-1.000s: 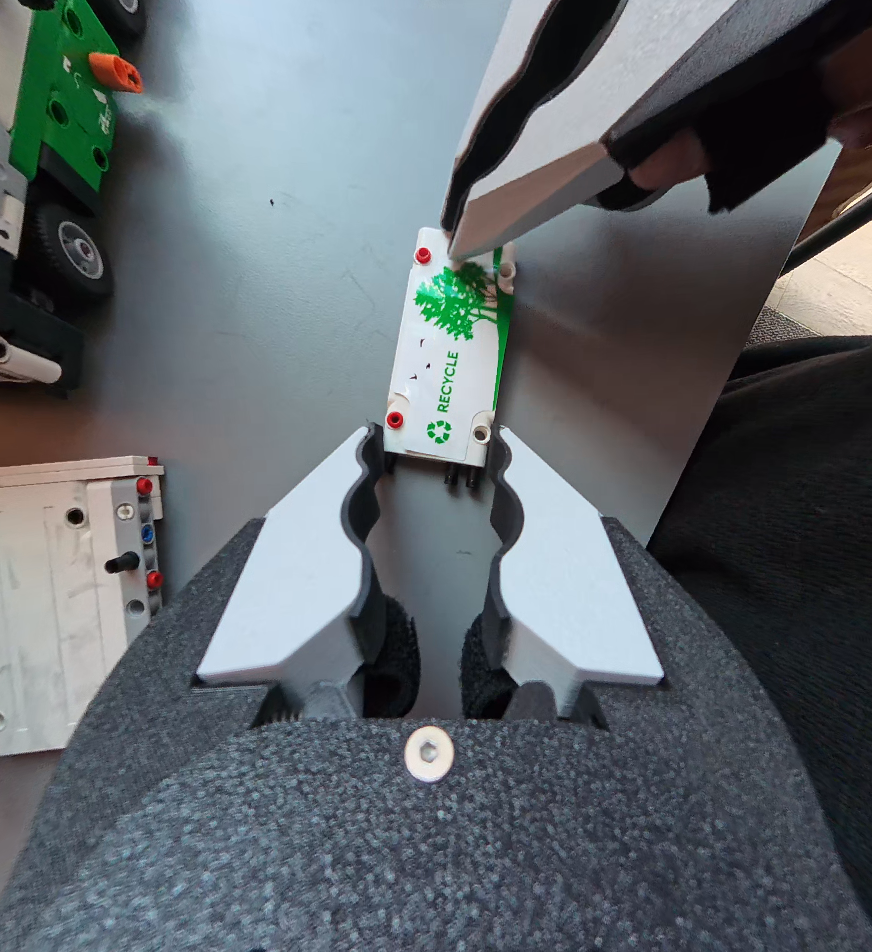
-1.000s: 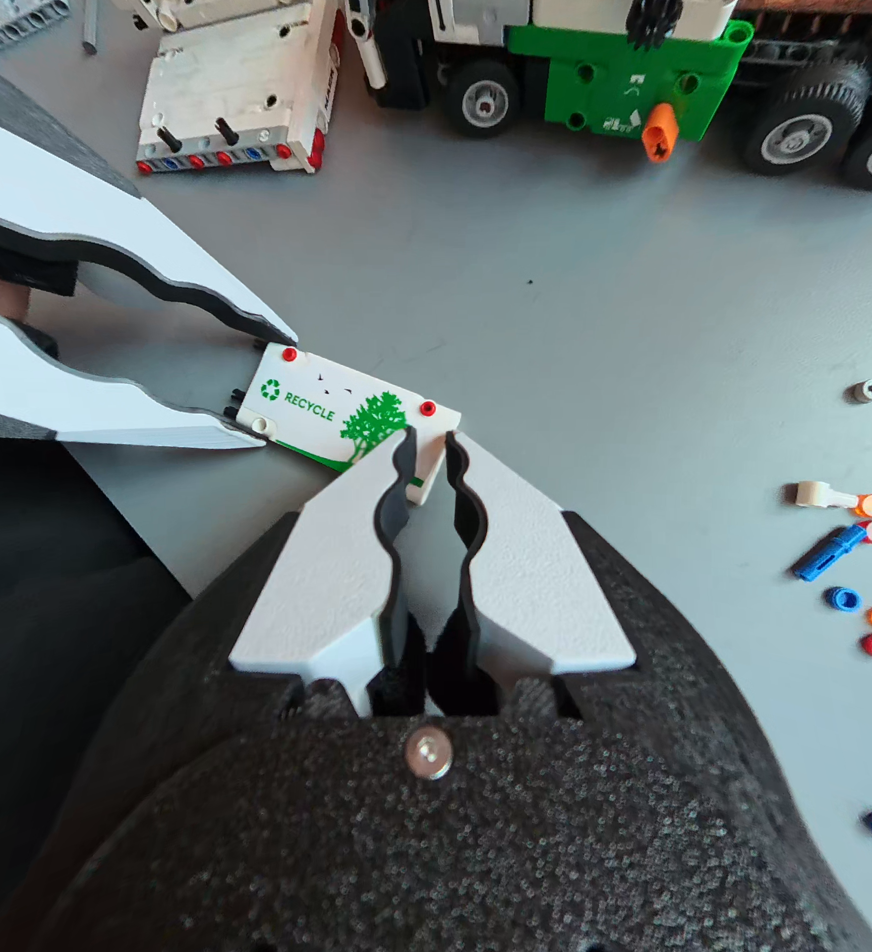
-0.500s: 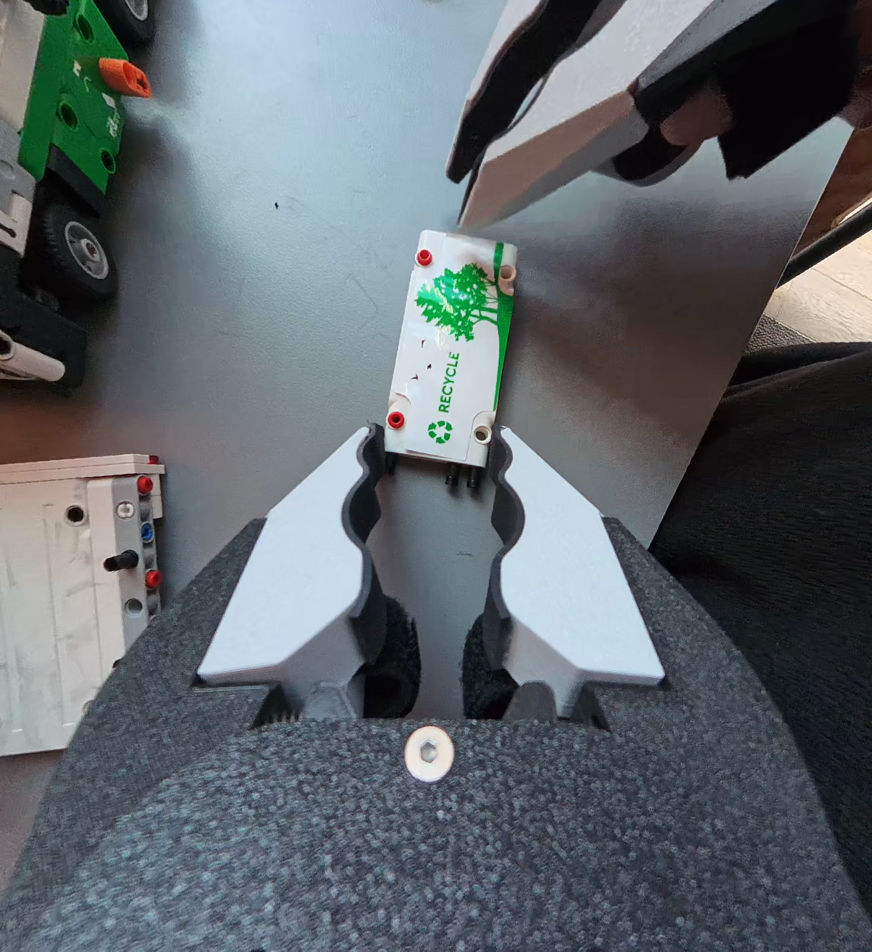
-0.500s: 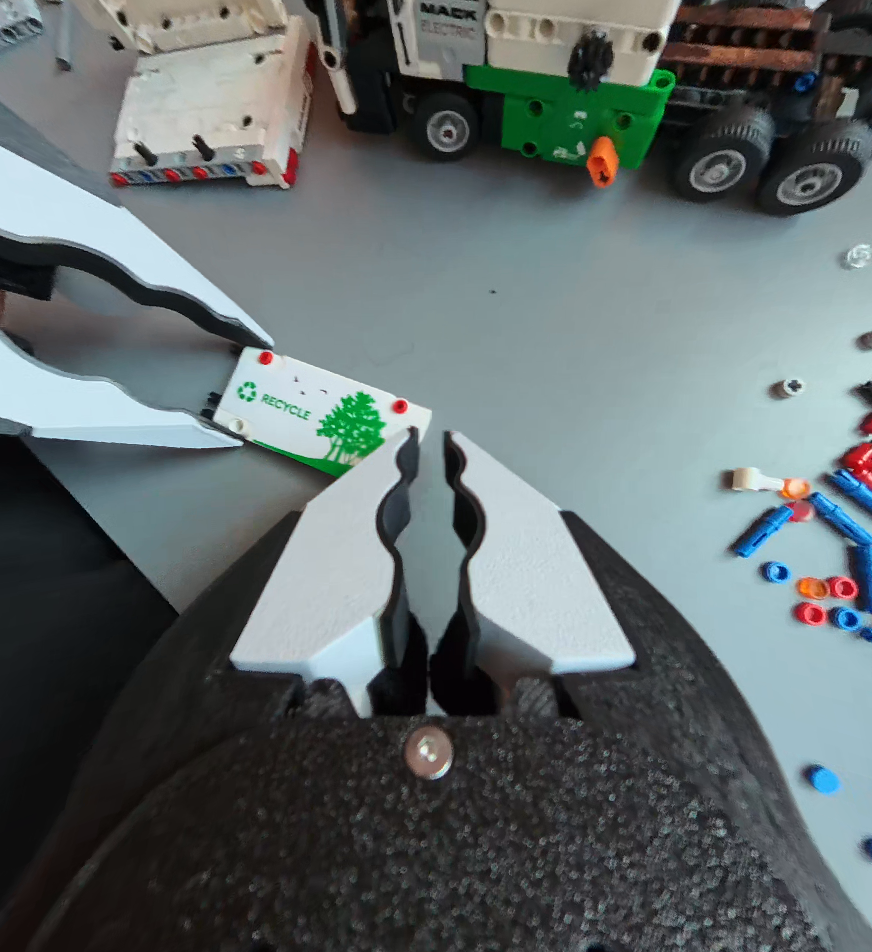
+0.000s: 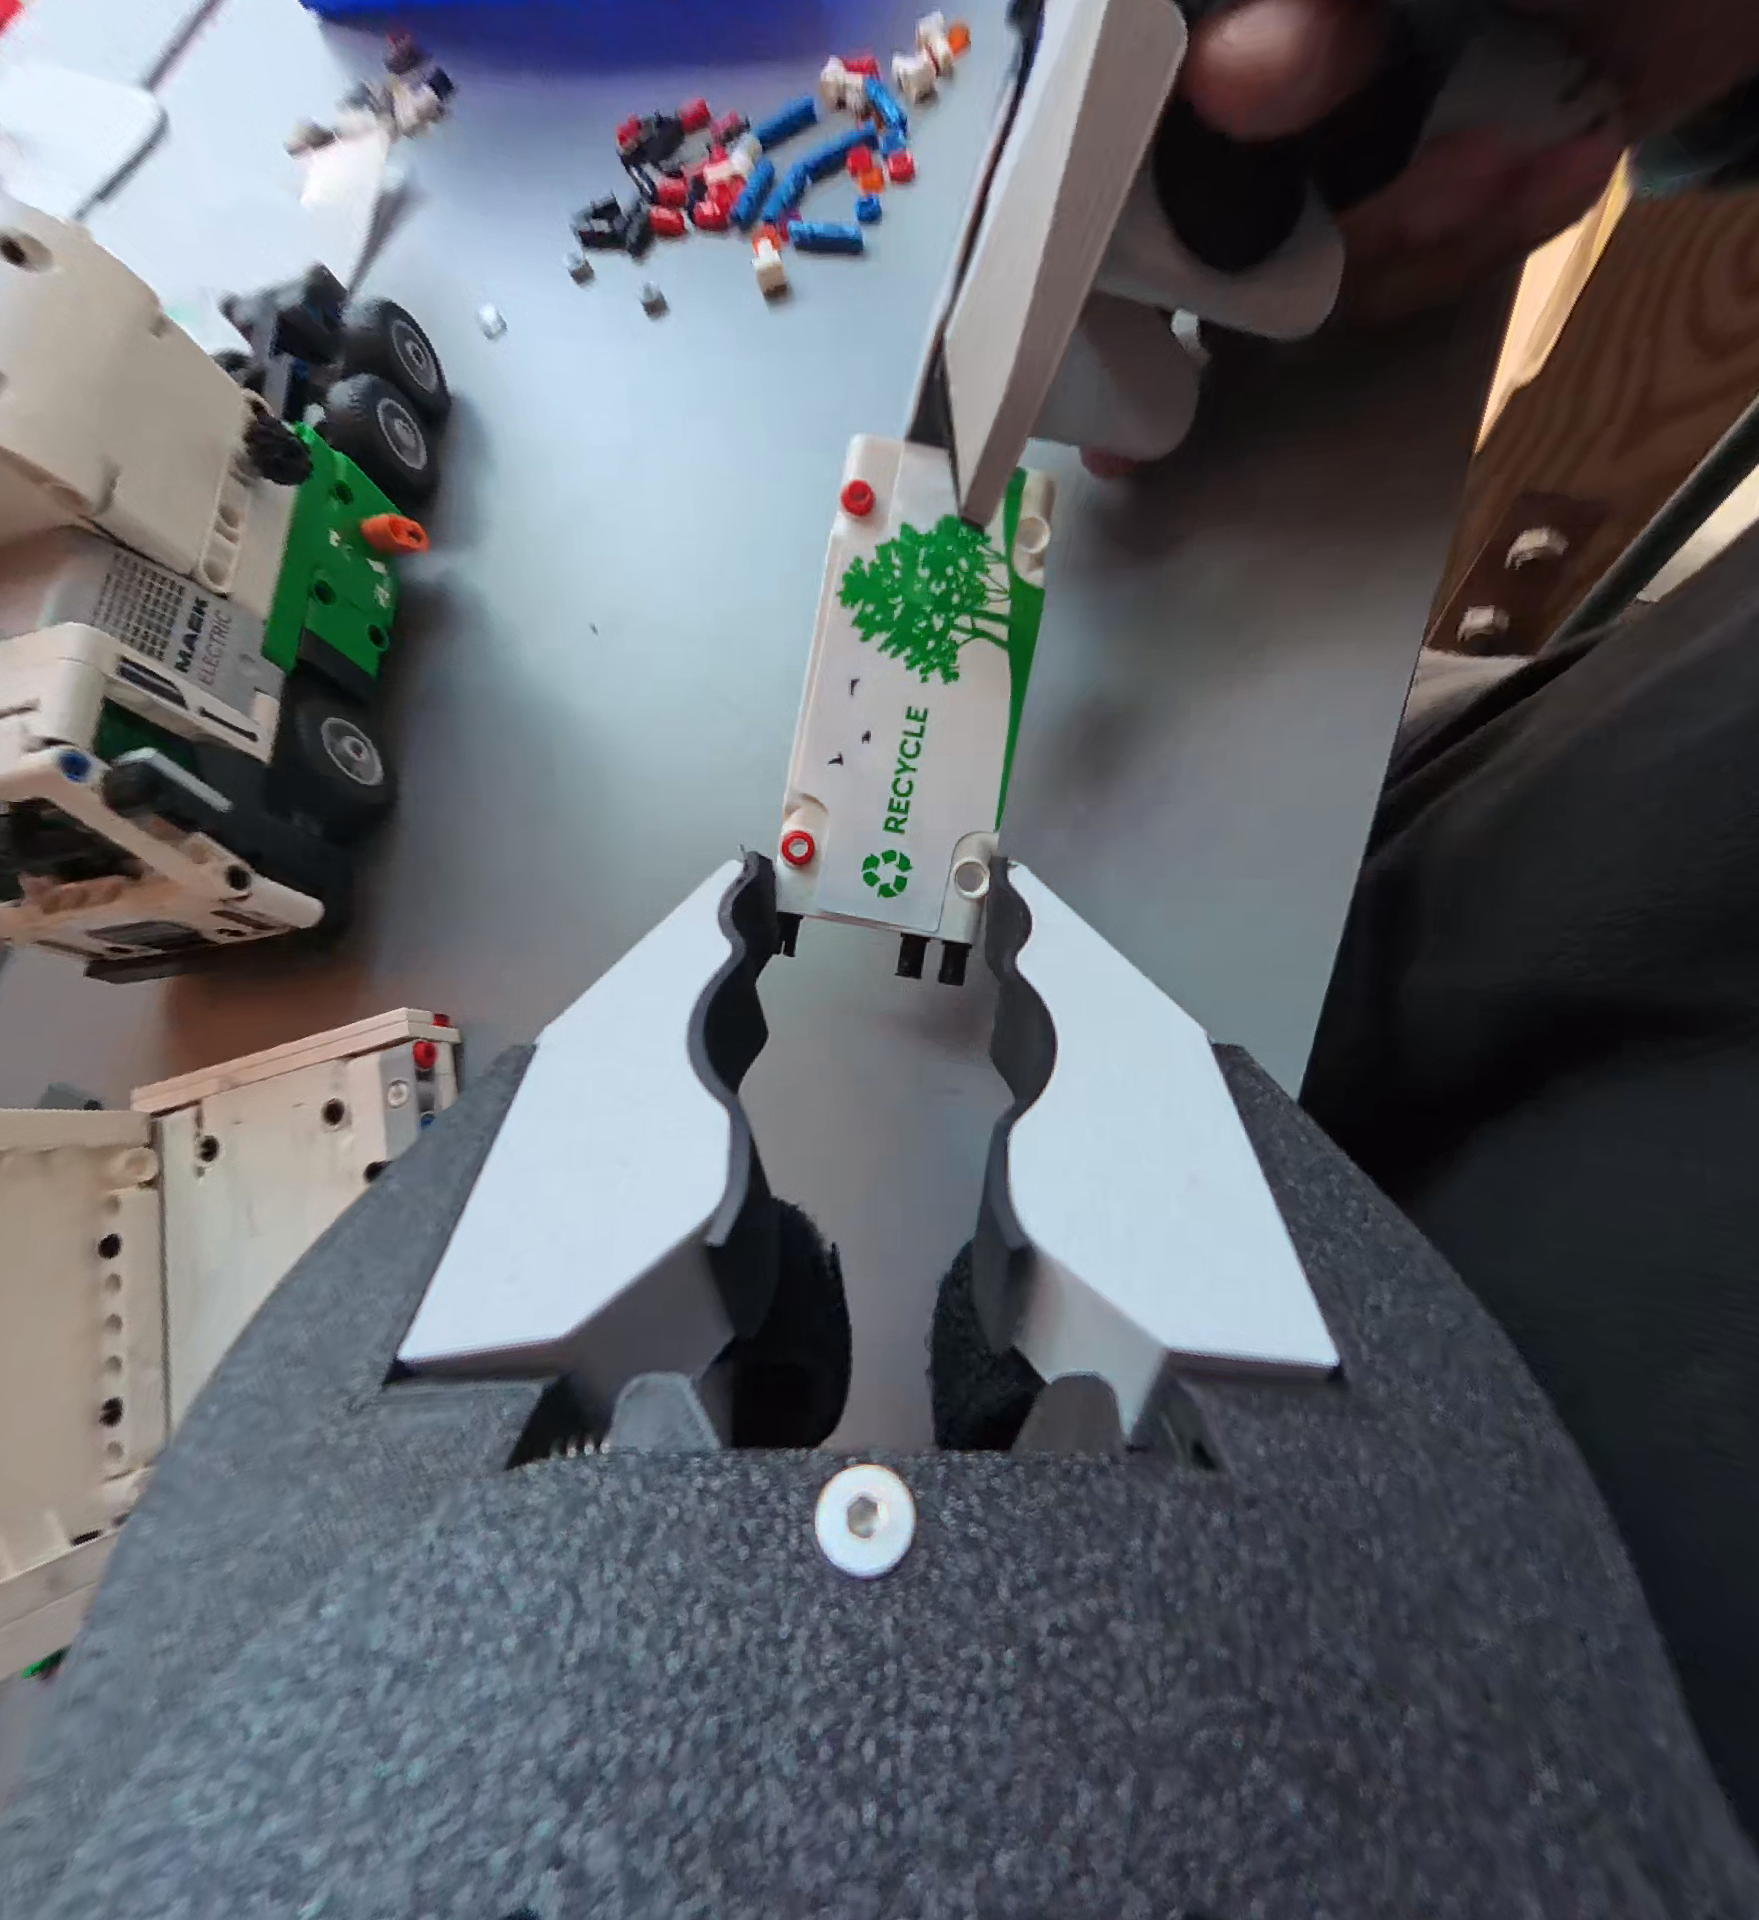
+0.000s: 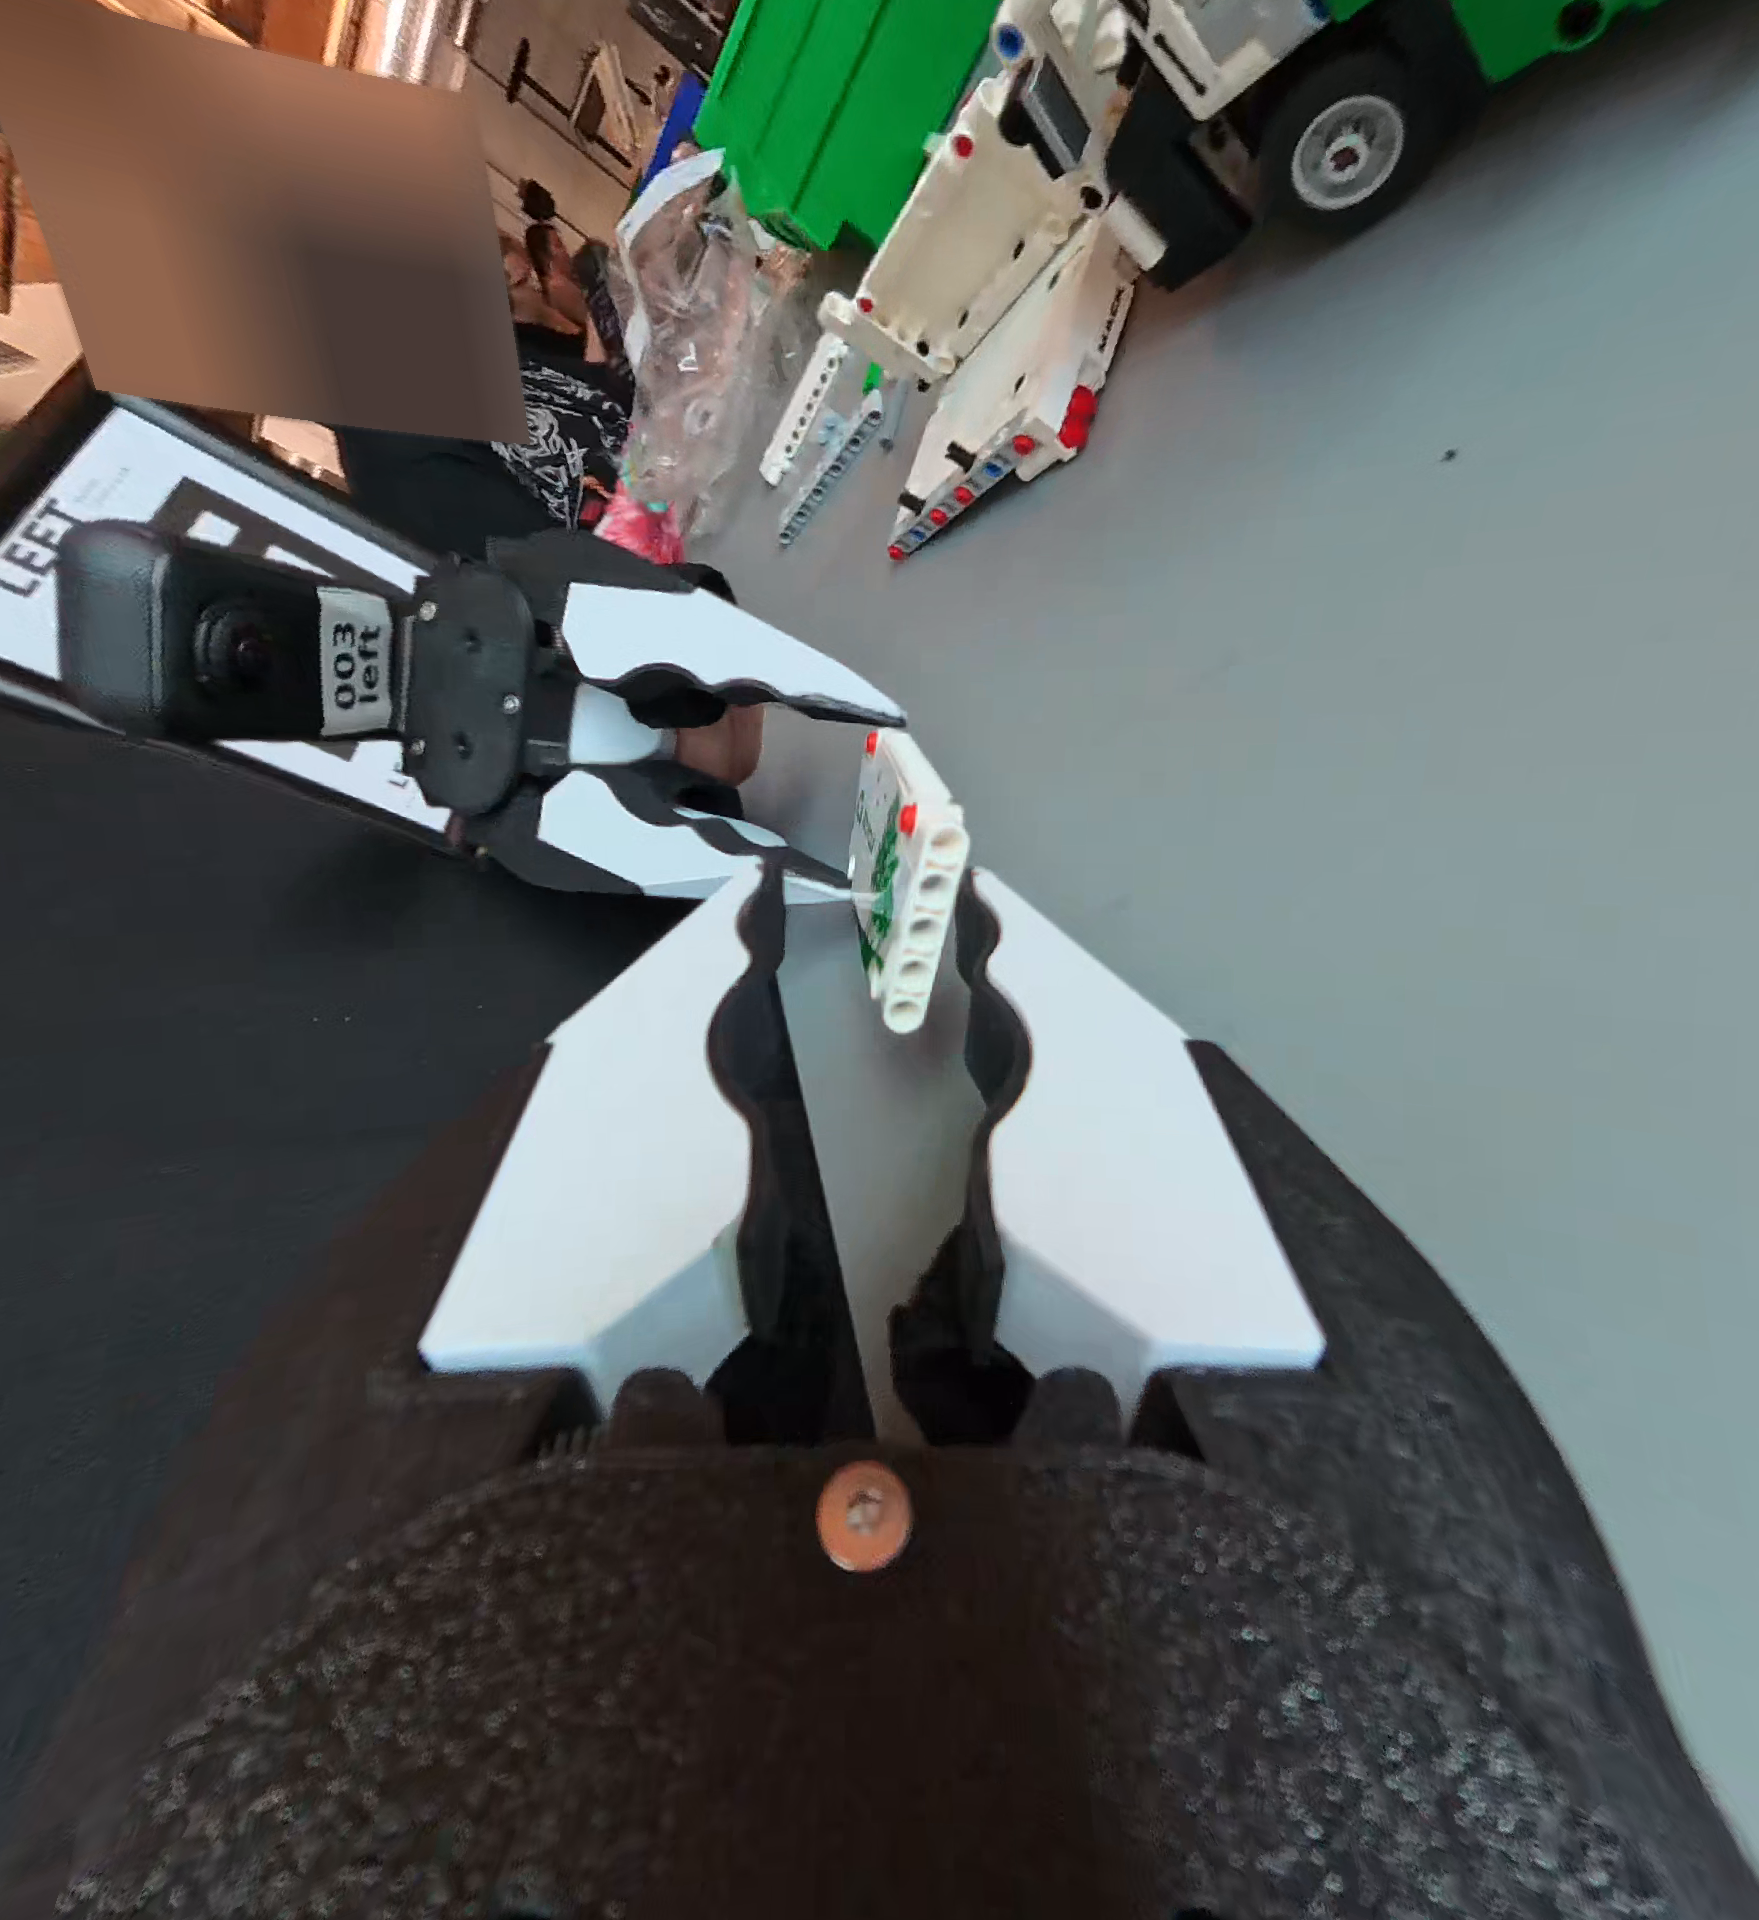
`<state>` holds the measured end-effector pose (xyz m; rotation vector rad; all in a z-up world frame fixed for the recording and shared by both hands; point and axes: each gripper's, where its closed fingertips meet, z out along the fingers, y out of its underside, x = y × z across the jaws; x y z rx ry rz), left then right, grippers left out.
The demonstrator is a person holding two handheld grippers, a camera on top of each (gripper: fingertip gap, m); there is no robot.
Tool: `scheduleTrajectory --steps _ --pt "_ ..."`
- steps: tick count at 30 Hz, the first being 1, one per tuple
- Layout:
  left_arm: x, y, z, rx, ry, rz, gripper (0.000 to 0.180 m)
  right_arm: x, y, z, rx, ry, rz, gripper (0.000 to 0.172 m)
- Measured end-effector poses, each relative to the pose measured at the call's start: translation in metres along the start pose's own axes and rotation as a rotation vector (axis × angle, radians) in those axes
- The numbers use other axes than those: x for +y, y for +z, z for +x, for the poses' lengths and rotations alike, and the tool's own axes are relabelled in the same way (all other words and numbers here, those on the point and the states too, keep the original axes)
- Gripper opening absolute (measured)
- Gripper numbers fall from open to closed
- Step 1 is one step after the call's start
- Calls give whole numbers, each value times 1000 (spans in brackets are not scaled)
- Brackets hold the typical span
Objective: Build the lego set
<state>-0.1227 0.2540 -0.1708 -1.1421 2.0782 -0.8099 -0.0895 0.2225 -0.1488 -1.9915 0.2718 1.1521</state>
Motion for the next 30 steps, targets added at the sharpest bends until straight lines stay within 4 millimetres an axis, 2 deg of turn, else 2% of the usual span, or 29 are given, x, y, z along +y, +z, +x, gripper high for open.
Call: scheduleTrajectory --steps 2,3,5,6,9,11,14,16,19,22,24,25,27,30 --pt "-6 -4 0 2 -11 39 40 -3 -4 -8 -56 -3 19 12" --pt "-8 -5 1 8 -25 51 40 -7 -6 -12 -82 -8 47 8" --pt "-14 -11 0 11 -40 85 40 -7 -8 -16 -93 -3 47 8" --pt "-17 -14 1 34 -60 111 33 -8 -10 -19 -104 -11 44 8" --pt "-22 -26 -8 160 -198 144 57 -10 -14 -29 -81 -163 -38 6" --pt "-33 -36 -7 327 -268 200 57 -16 -17 -36 -50 -299 -102 7" --pt "-54 -45 1 574 -375 293 53 -30 -14 -45 -41 -353 -141 6" --pt "-59 -43 6 657 -407 307 44 -31 -9 -50 -71 -338 -178 7" --pt "-61 -36 2 657 -448 319 8 -33 -1 -54 -122 -303 -184 6" --pt "-67 -38 -8 636 -559 368 6 -50 0 -56 -144 -271 -54 9" --pt "-74 -45 -16 648 -673 456 5 -59 -5 -63 -209 -236 87 28" --pt "-80 -51 -20 673 -737 516 5 -59 -6 -66 -255 -190 134 30" --pt "-88 -60 -23 738 -844 613 5 -48 1 -71 -344 -111 161 23" --pt "-93 -60 -20 776 -914 664 5 -35 17 -81 -409 -72 160 18"
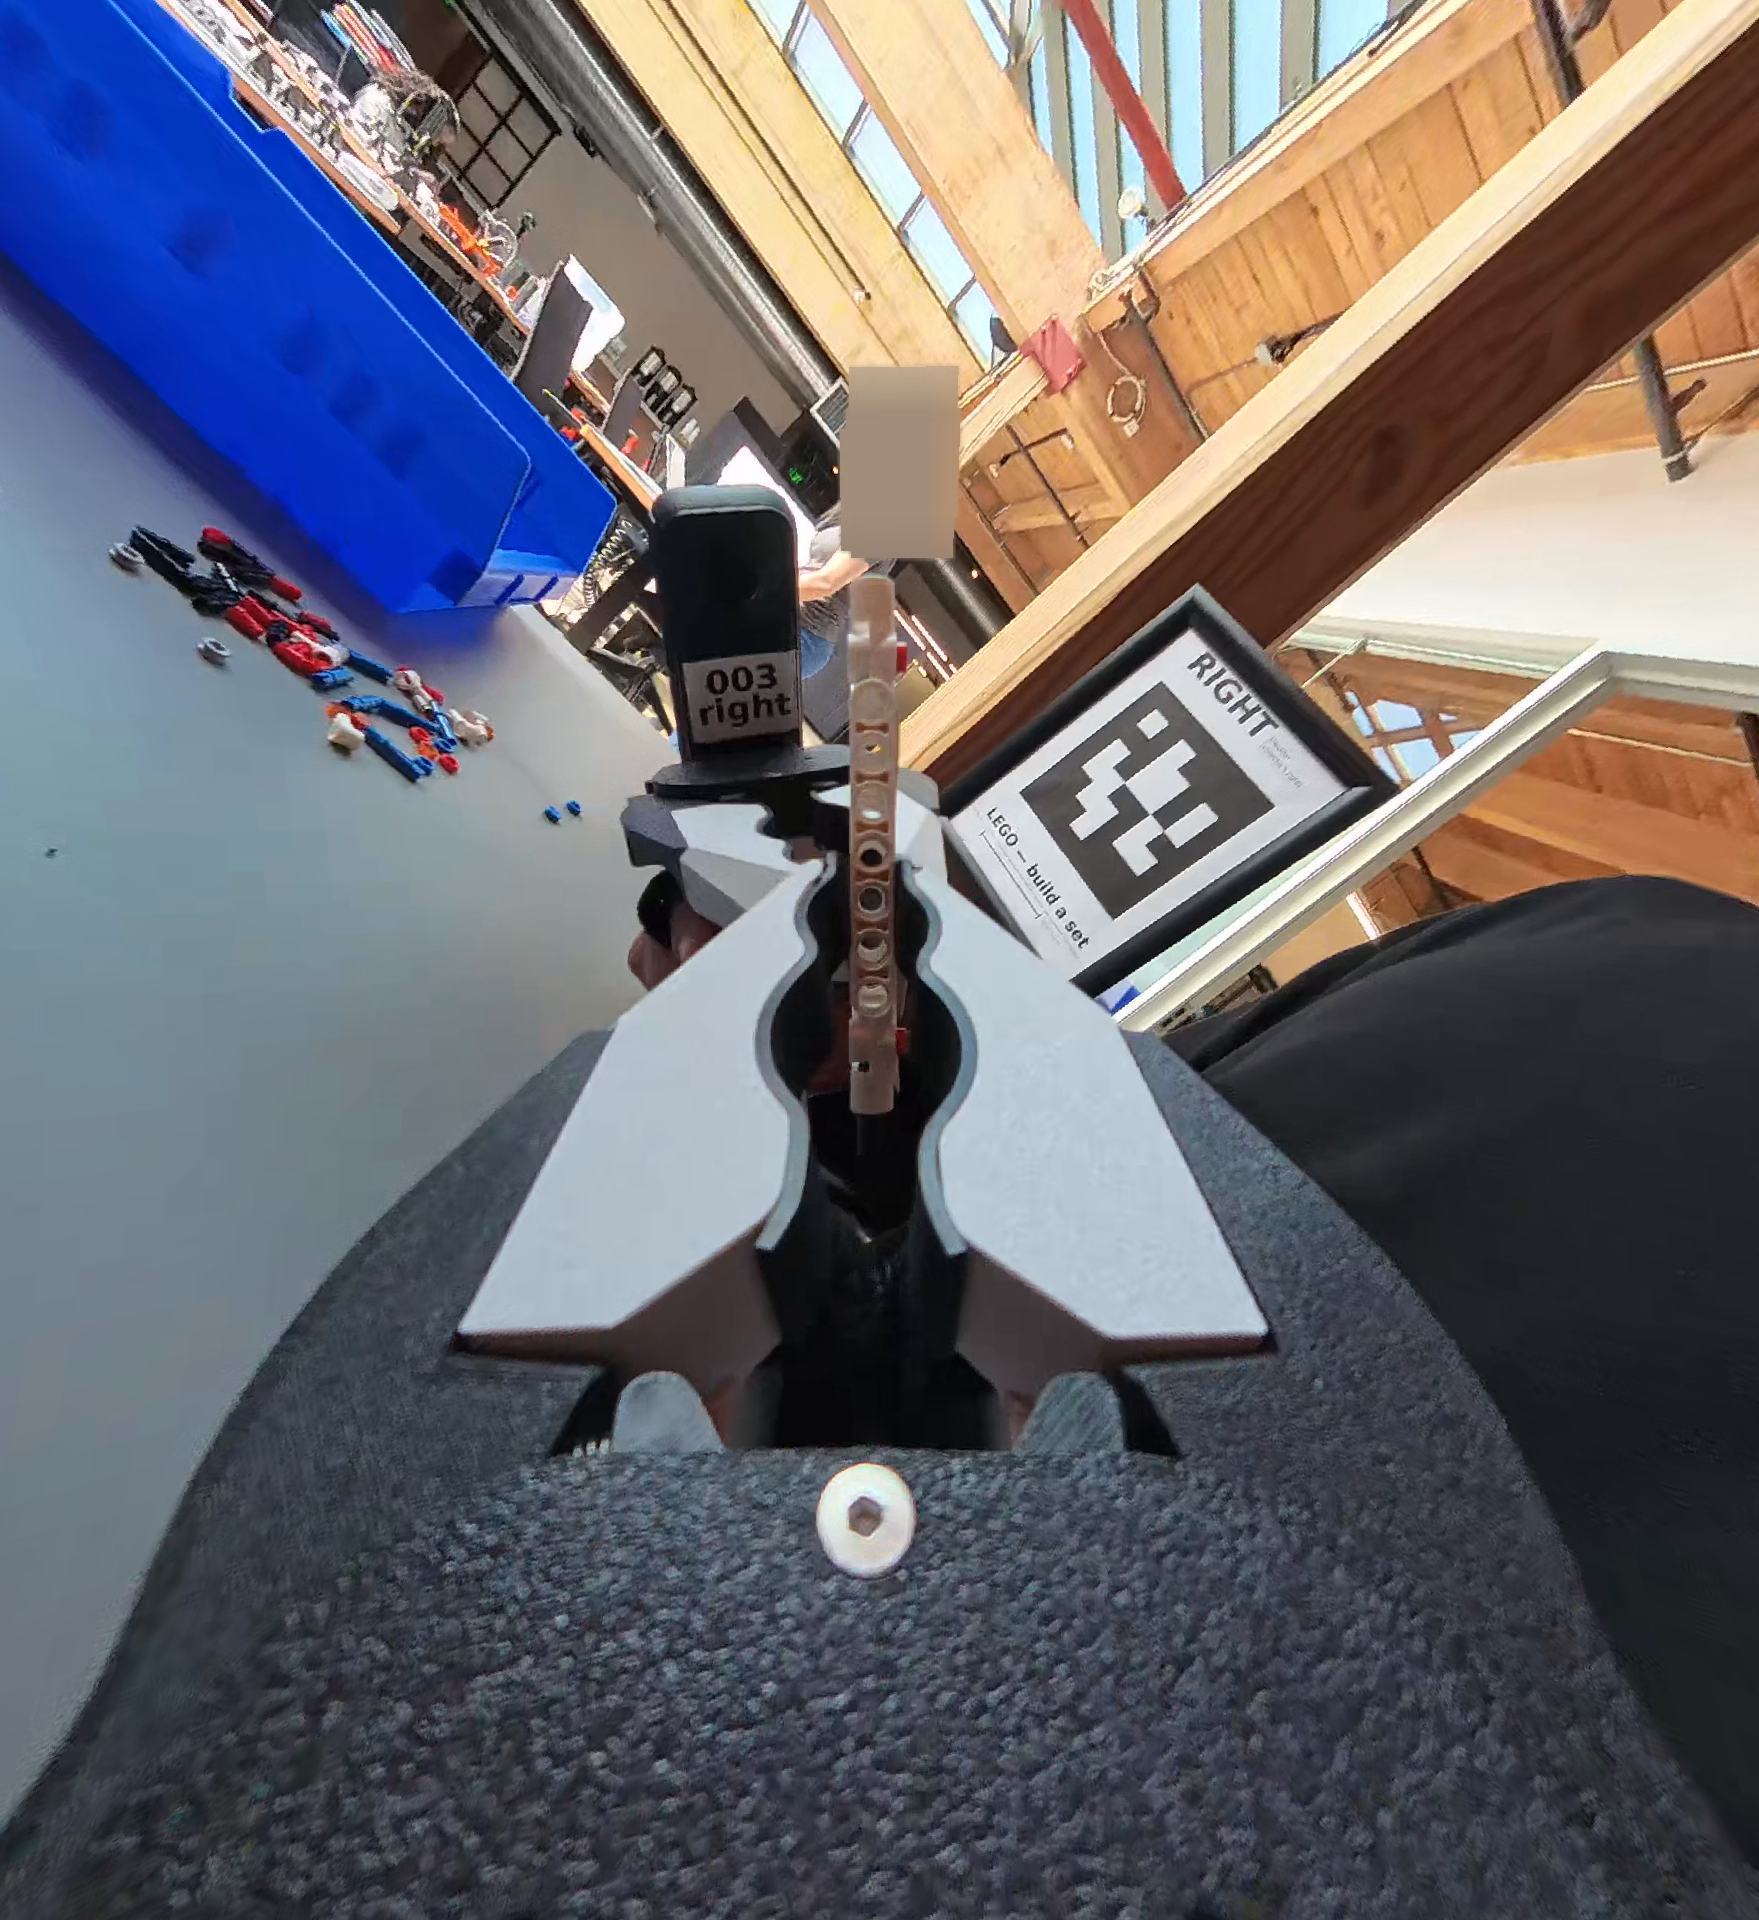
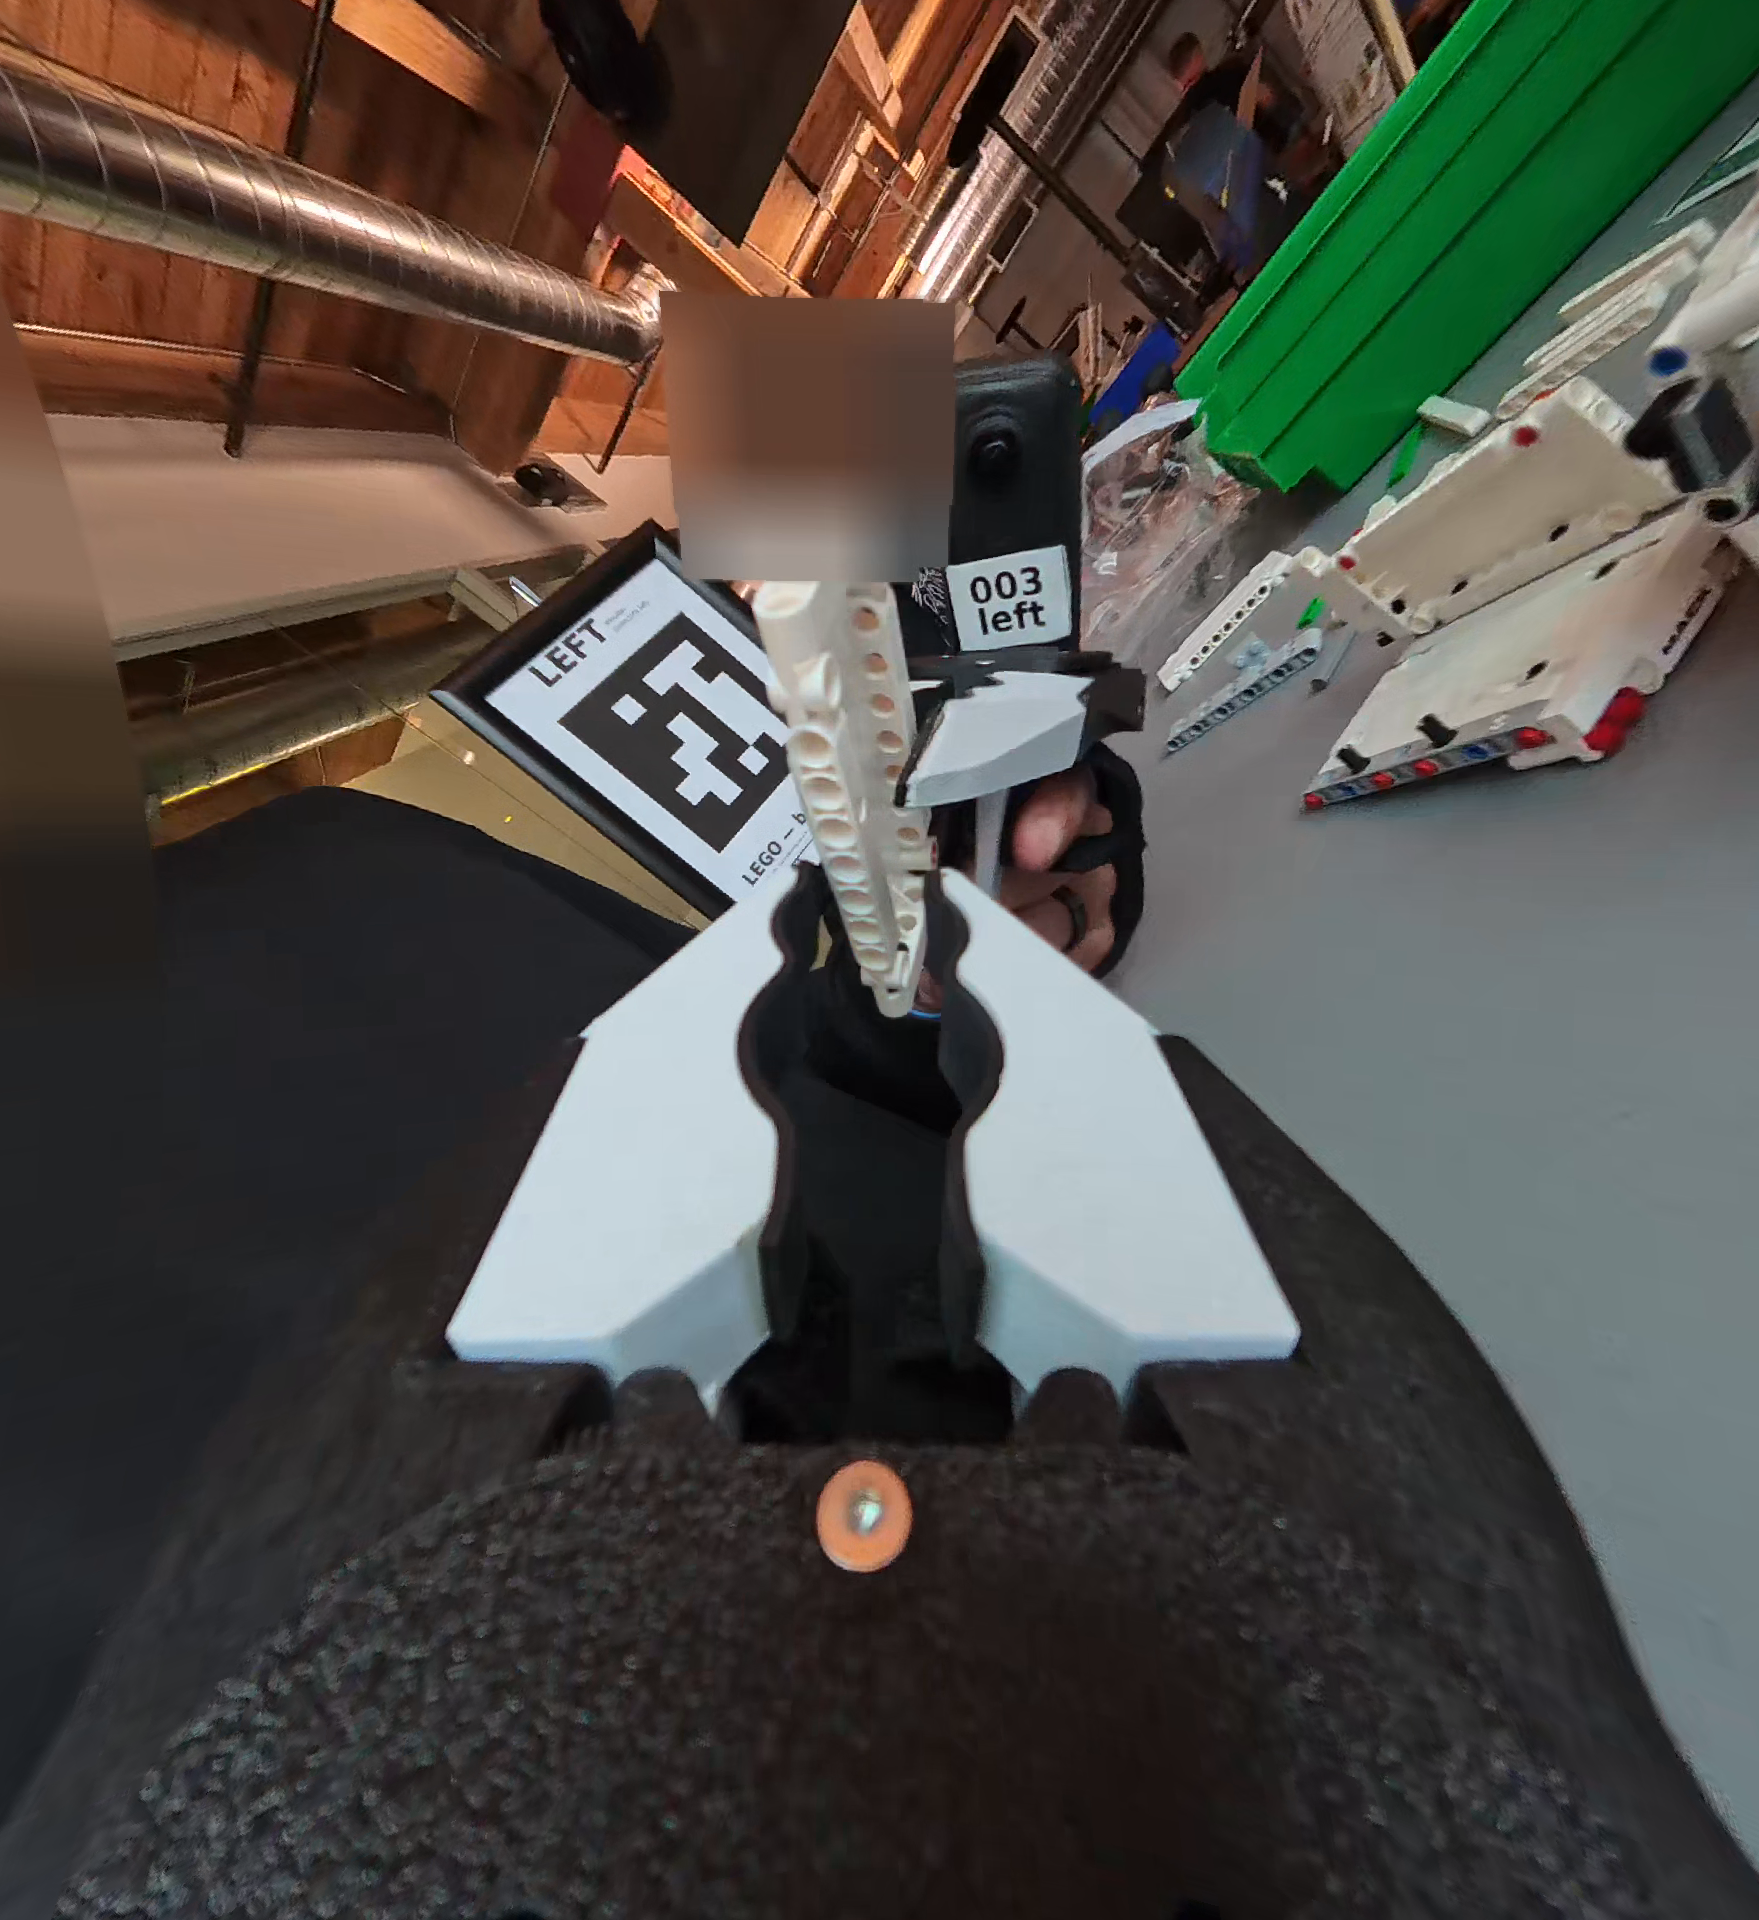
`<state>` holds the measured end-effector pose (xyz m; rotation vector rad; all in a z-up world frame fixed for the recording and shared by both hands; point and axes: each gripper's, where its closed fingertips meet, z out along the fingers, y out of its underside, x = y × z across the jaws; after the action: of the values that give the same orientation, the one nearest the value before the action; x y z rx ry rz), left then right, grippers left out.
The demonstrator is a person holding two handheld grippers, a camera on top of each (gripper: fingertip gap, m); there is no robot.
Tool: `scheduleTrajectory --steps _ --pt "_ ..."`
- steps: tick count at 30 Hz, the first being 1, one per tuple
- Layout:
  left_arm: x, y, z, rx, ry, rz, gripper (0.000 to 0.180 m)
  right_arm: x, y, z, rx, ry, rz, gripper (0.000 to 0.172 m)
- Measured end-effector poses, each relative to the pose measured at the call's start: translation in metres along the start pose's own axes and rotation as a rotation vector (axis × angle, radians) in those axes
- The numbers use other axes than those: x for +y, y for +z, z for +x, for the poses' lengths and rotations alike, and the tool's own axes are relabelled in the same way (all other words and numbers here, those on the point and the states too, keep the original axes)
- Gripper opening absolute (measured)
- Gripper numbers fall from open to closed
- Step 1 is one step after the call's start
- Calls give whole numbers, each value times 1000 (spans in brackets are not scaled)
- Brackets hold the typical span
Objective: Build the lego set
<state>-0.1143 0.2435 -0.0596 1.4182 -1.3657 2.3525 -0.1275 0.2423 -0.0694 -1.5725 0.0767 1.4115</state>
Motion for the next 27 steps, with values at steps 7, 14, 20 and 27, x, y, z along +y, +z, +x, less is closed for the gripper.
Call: scheduleTrajectory --steps 7,14,20,27 --pt "12 -1 4 63 -87 33 5 6 2 -3 98 -108 -18 7" --pt "17 -5 7 52 -73 22 5 29 3 -3 146 -113 -138 7" --pt "17 -4 8 65 -116 49 5 -2 -8 -15 93 -136 32 17" --pt "25 -1 1 -24 -45 -21 5 -2 -14 -5 96 -68 36 6"
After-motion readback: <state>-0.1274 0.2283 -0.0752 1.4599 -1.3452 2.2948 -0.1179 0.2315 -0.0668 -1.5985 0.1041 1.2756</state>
